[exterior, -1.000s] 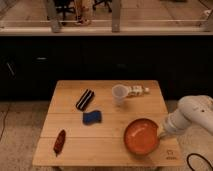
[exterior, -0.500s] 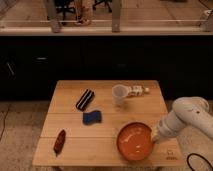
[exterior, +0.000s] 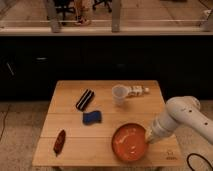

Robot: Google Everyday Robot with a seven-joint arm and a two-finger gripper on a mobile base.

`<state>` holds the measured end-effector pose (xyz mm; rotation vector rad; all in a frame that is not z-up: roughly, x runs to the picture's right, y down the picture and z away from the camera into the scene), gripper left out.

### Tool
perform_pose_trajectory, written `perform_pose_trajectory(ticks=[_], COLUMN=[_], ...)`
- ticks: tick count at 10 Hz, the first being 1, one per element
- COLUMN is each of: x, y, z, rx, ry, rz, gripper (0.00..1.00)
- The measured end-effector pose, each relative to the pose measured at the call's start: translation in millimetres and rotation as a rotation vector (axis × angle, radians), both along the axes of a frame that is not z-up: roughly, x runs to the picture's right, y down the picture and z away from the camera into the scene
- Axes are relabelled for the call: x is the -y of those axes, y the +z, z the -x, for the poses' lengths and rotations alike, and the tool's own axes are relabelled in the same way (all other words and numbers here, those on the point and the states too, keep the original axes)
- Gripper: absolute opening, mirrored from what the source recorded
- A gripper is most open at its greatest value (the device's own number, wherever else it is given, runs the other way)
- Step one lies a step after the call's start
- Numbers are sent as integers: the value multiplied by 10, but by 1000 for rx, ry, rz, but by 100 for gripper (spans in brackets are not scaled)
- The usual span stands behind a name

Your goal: Drag the ceramic bowl in a circle

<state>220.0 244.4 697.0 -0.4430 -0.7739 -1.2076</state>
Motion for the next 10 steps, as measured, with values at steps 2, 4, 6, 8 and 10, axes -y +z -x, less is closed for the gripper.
perform_pose_trajectory(ticks=[2,4,6,8,10], x=[5,48,149,294,392], y=[57,152,284,464,604], z=[52,107,120,153,101], rx=[-6,-17,-40,-66,-104], ry=[3,6,24,43,68], rz=[0,1,-2,-4,-6], gripper=[0,0,0,0,0])
